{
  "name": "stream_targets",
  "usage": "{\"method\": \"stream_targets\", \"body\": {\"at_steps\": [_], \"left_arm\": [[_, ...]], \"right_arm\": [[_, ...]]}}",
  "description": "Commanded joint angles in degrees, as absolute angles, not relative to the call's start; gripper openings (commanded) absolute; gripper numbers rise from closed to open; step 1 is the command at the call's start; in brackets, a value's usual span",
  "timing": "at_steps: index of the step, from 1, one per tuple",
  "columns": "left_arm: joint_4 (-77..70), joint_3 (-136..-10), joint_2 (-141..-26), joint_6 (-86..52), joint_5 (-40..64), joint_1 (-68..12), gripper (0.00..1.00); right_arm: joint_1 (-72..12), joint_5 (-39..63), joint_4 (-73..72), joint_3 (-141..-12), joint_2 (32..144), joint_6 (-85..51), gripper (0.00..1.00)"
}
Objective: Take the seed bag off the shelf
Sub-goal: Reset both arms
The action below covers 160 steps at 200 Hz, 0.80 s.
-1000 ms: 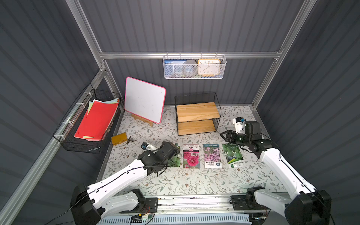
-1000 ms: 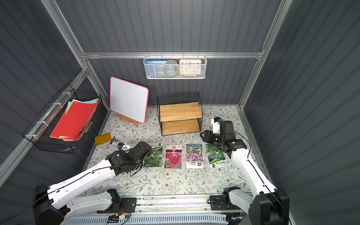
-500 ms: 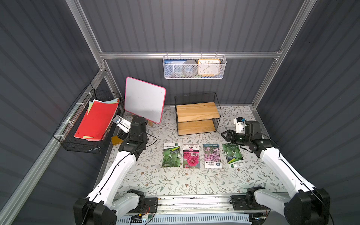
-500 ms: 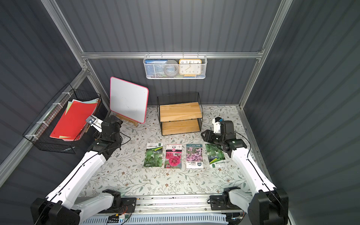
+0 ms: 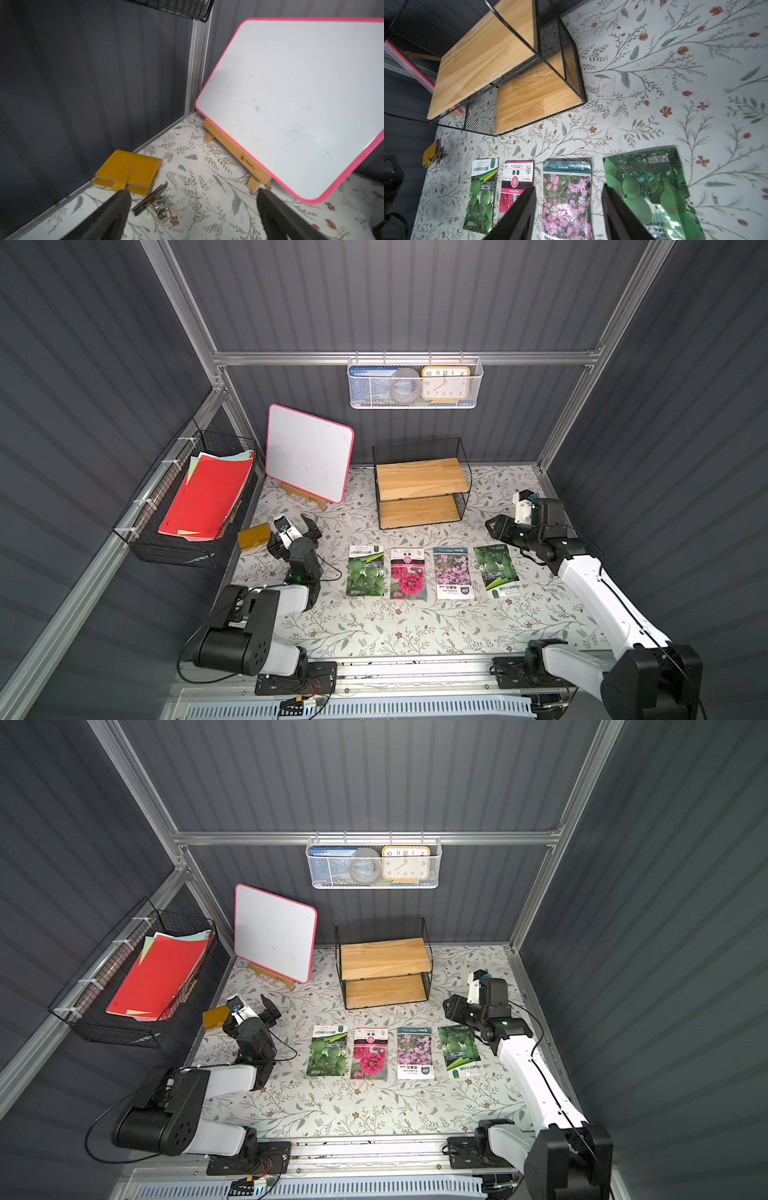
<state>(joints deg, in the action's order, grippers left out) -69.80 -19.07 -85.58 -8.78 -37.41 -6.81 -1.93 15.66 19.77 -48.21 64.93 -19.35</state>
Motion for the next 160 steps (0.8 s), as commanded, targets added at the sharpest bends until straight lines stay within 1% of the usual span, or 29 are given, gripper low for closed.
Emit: {"method": "stream_targets", "body": {"at_steps": [1,15,27,37,41,46,53,64,70,75,81,85,95,102,107,118,125,144,160], "left_arm": [[-83.21,-18.72,-88.03,-4.56,-31.86,-6.51,1.00],[-87.15,-18.51,-90.75,-3.94,-31.55,-6.09,1.00],[-91.27,-18.36,-94.50,-2.51,-29.24,-5.98,1.00],[-97.23,-18.37,-97.22,0.89,-27.57,-5.76,1.00],[-96.24,-18.46,-96.88,0.90,-27.09,-5.64,1.00],[-91.28,-18.70,-95.67,-1.36,-25.76,-5.22,1.00],[-87.08,-19.17,-94.47,-3.11,-22.38,-3.74,1.00],[-88.67,-19.97,-97.54,-3.61,-19.75,-2.19,1.00],[-92.11,-21.08,-99.65,-0.03,-20.17,-2.12,1.00],[-89.44,-21.99,-99.34,-0.01,-19.79,-2.07,1.00],[-81.04,-23.36,-97.31,-3.79,-18.86,-1.49,1.00],[-78.33,-24.24,-96.81,-4.96,-17.55,-0.97,1.00],[-81.22,-25.03,-98.57,-4.24,-16.04,0.24,1.00],[-78.13,-25.29,-97.49,-5.09,-15.74,0.50,1.00],[-76.71,-25.43,-97.08,-5.59,-15.56,0.61,1.00],[-80.20,-25.00,-98.16,-5.01,-15.51,0.62,1.00],[-78.28,-25.28,-97.58,-5.26,-15.68,0.62,1.00],[-79.03,-25.17,-97.84,-5.32,-15.60,0.64,1.00],[-77.92,-25.30,-97.51,-5.36,-15.64,0.69,1.00]], "right_arm": [[-1.47,12.13,18.42,-46.56,63.66,-18.33,0.57],[-1.32,10.86,17.72,-45.70,63.16,-18.03,0.57],[-1.16,9.05,16.83,-44.82,62.64,-17.77,0.57],[-1.13,7.59,16.01,-44.23,62.19,-17.52,0.56],[-0.98,6.93,15.65,-43.99,61.95,-17.50,0.56],[-0.92,6.09,15.04,-43.61,61.69,-17.21,0.56],[-0.81,4.74,14.01,-43.06,61.23,-17.07,0.56],[-0.87,2.10,11.91,-41.81,60.29,-16.56,0.56],[-0.86,0.22,10.30,-40.82,59.69,-16.25,0.56],[-0.84,-1.64,8.52,-39.59,59.24,-16.10,0.56],[-0.81,-4.34,5.47,-37.74,58.67,-15.67,0.56],[-0.80,-5.89,3.15,-36.26,58.38,-15.11,0.57],[-0.81,-9.48,-3.94,-31.90,58.09,-13.38,0.58],[-0.84,-12.34,-10.19,-28.87,58.37,-12.38,0.58],[-0.84,-13.22,-14.78,-26.44,58.76,-11.10,0.58],[-0.81,-15.07,-25.73,-20.57,60.46,-9.52,0.58],[-0.86,-16.18,-31.36,-18.17,62.28,-9.17,0.58],[-0.81,-16.44,-43.34,-14.96,68.86,-7.37,0.57],[-0.90,-11.90,-53.38,-13.06,73.39,-5.09,0.57]]}}
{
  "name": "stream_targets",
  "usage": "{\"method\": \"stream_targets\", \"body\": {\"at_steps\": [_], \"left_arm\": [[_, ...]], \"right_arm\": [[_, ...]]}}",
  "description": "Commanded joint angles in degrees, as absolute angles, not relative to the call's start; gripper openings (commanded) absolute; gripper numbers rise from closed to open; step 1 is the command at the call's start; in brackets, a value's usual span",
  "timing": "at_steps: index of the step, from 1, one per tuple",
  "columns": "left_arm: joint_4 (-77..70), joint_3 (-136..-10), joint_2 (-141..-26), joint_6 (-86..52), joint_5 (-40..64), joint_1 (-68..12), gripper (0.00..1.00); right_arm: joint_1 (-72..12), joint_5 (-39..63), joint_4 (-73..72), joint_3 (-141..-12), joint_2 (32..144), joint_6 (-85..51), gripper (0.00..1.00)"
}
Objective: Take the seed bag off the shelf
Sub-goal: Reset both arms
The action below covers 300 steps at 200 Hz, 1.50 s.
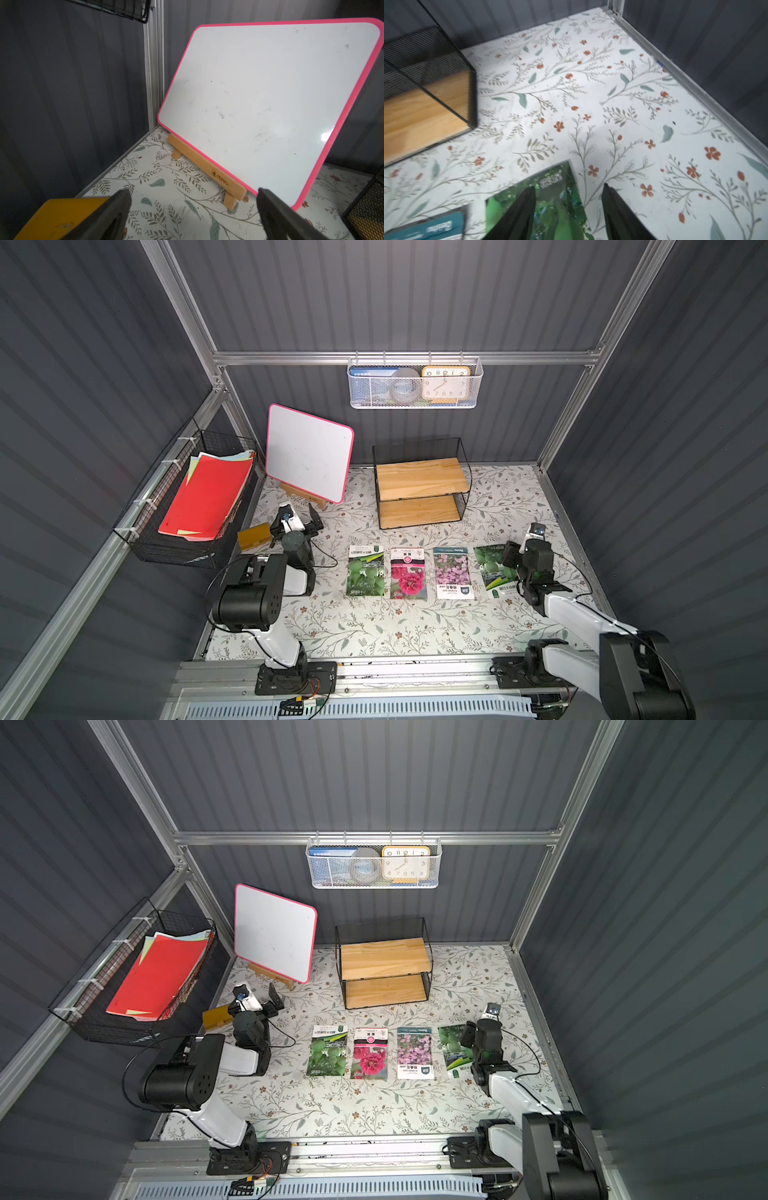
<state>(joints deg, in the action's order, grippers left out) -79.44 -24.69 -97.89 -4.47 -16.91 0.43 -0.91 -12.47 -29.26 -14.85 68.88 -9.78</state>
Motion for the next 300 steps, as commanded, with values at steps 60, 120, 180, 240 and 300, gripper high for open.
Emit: {"method": "stream_targets", "body": {"at_steps": [60,120,180,240,300], "left_arm": [[-77.79,-25.40,-97.56,-5.27,-15.43,0.70,1.00],[-77.46,-25.67,-97.56,-5.42,-14.98,0.97,1.00],[-77.44,-25.59,-97.56,-5.45,-15.05,0.97,1.00],[-77.55,-25.55,-97.56,-5.45,-15.12,0.97,1.00],[-75.44,-26.72,-97.68,-5.89,-13.24,1.85,1.00]], "right_arm": [[-0.97,-8.84,-51.41,-21.97,87.76,-2.39,0.61],[0.57,-5.61,-55.20,-21.53,89.96,-2.83,0.99],[0.61,-5.75,-53.62,-21.75,89.22,-2.99,0.99],[0.53,-6.01,-55.12,-21.53,89.74,-3.00,0.99],[0.50,-6.12,-55.20,-21.53,89.81,-3.08,0.99]]}}
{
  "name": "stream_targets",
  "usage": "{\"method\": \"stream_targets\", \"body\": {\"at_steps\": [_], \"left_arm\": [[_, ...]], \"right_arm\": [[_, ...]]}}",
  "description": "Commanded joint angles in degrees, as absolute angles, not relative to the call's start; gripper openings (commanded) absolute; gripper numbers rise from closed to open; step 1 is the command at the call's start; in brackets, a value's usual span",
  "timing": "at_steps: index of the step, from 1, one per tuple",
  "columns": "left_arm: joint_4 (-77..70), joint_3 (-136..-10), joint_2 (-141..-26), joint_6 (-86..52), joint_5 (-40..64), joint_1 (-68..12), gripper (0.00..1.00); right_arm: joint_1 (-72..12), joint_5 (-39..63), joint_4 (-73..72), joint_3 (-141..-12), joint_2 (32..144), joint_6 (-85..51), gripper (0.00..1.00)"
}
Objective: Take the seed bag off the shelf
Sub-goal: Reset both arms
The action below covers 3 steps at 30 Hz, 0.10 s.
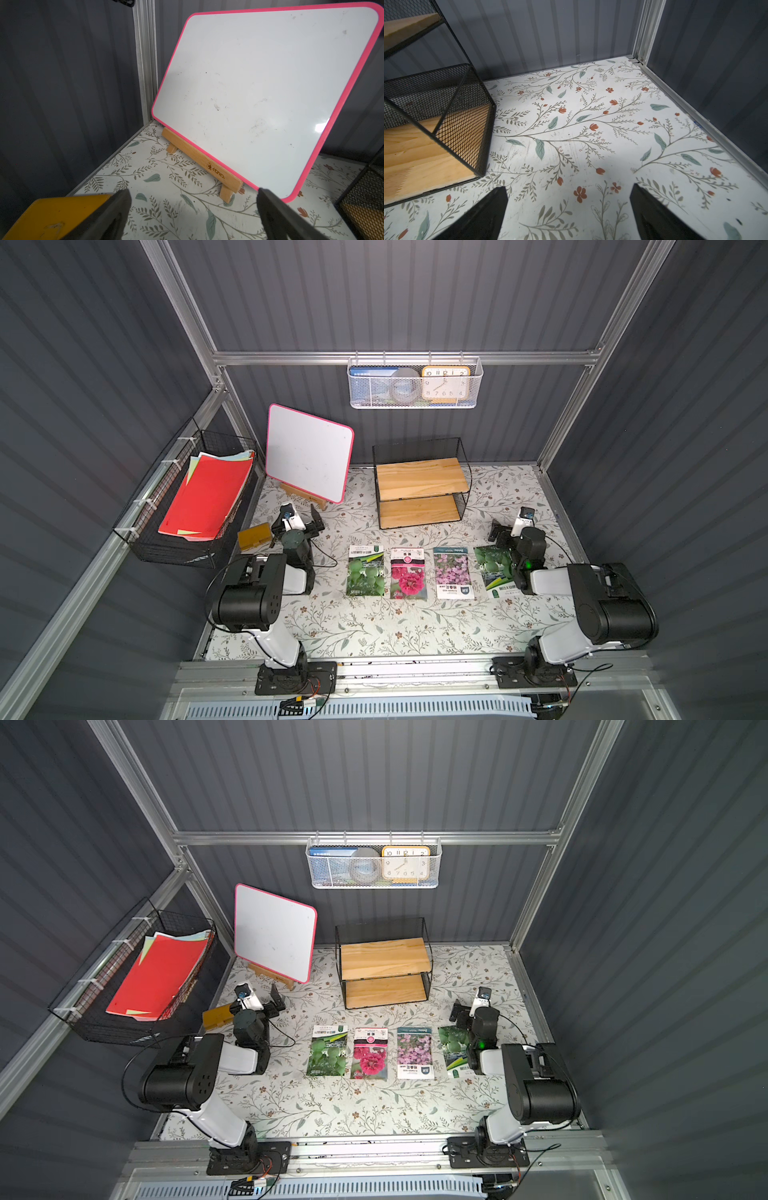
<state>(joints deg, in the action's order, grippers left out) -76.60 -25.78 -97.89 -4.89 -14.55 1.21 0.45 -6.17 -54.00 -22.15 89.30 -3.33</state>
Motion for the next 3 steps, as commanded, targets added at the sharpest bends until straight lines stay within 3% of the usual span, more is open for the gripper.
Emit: {"method": "stream_targets", "body": {"at_steps": [1,3], "left_arm": [[-75.47,-26.76,-97.71,-5.89,-13.25,1.85,1.00],[-75.51,-26.63,-97.65,-5.89,-13.33,1.86,1.00]], "right_arm": [[0.52,-6.14,-55.20,-21.53,89.78,-3.08,0.99],[0.51,-6.12,-55.20,-21.53,89.78,-3.08,0.99]]}}
